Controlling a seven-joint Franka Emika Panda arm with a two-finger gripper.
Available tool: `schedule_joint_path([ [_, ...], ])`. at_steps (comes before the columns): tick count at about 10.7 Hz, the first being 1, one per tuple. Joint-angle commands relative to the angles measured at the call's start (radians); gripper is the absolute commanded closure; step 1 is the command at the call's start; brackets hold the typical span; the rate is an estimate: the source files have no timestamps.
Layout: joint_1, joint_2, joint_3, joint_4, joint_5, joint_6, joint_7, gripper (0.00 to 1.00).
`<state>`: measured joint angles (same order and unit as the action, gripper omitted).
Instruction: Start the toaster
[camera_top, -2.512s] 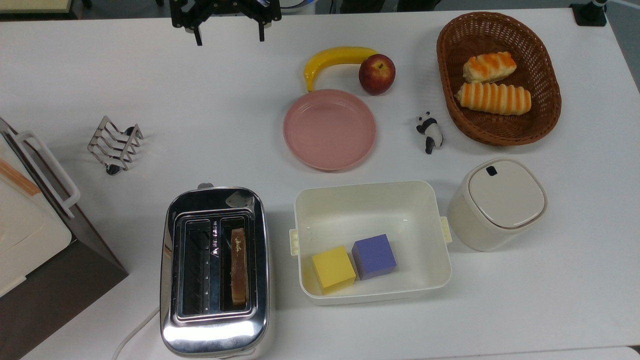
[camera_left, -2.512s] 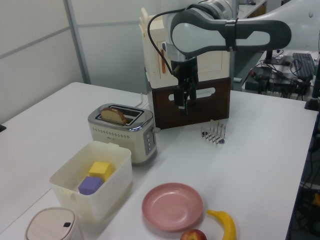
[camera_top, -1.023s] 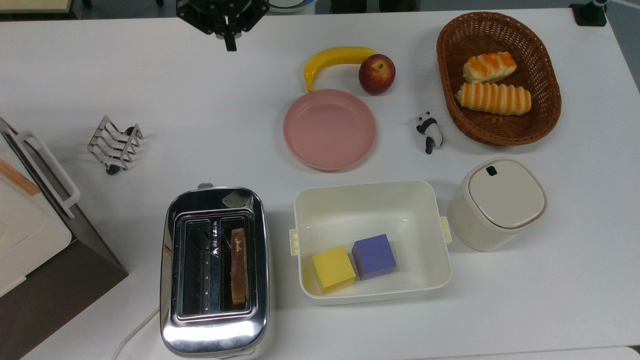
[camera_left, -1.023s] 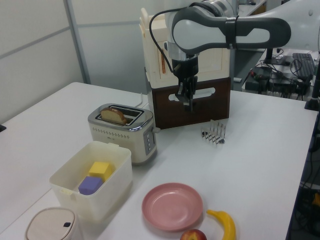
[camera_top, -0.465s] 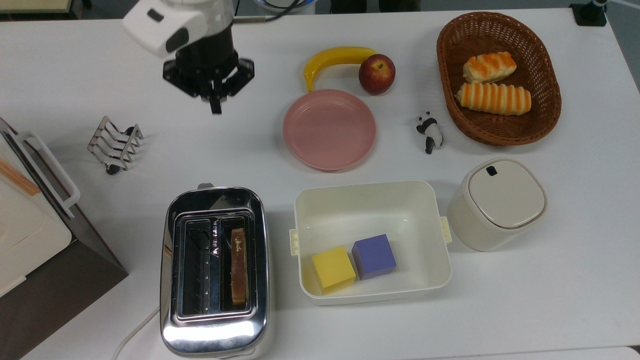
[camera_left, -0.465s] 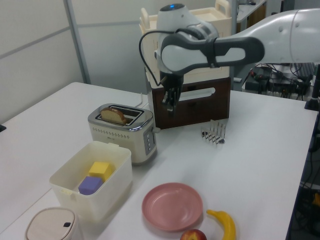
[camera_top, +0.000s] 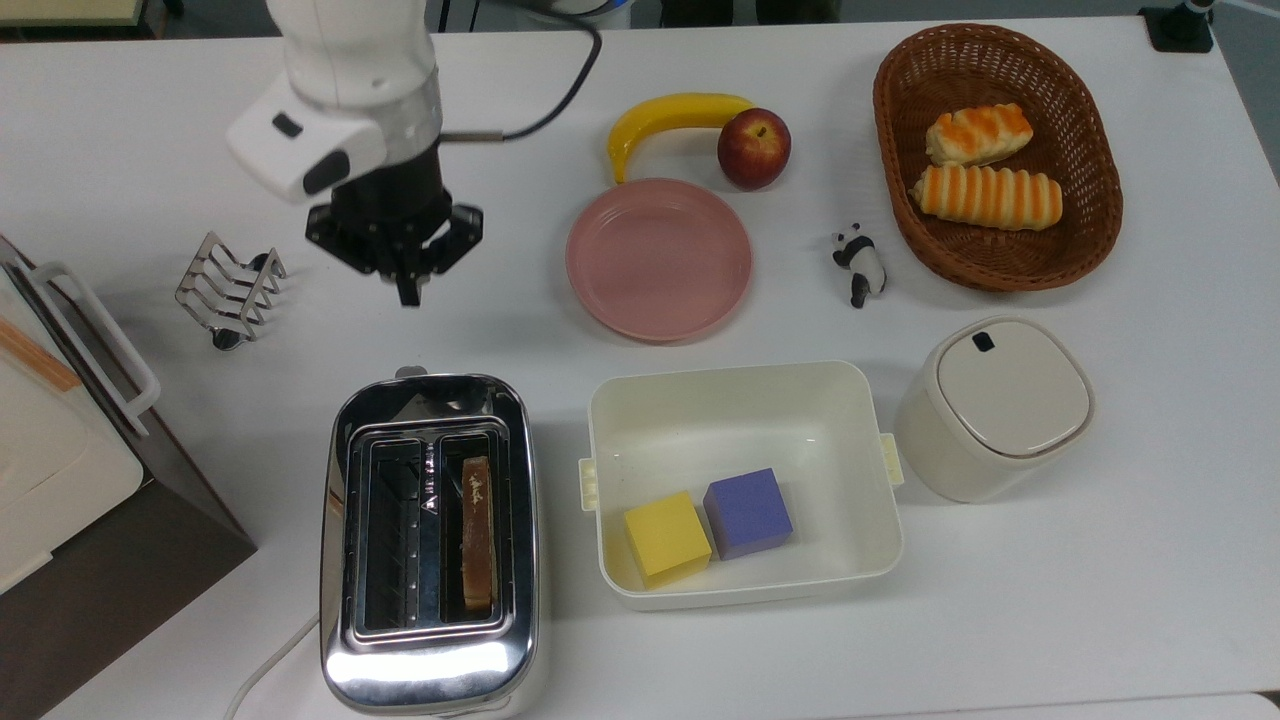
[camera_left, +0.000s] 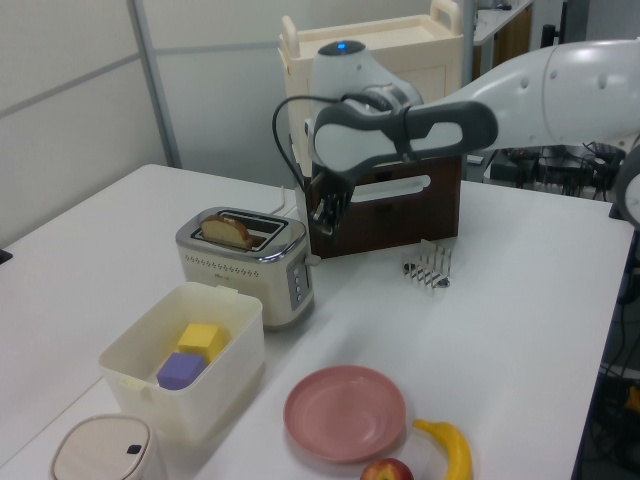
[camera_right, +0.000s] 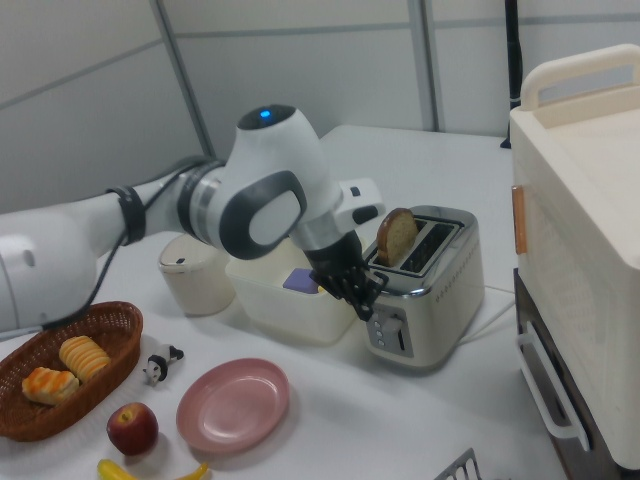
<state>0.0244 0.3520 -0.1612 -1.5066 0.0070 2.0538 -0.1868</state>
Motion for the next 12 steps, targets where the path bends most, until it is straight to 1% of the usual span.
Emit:
schedule_joint_path([
  [1,0.003,0.070,-0.003,0.016,0.016,0.095,0.016,1.00],
  [3,0.012,0.107,0.000,0.013,0.013,0.143,0.018,1.00],
  [6,0.011,0.133,0.000,0.006,0.010,0.178,0.018,1.00],
  [11,0.003,0.194,-0.001,0.003,0.008,0.230,0.018,1.00],
  [12,-0.007,0.211,-0.001,0.003,0.007,0.245,0.018,1.00],
])
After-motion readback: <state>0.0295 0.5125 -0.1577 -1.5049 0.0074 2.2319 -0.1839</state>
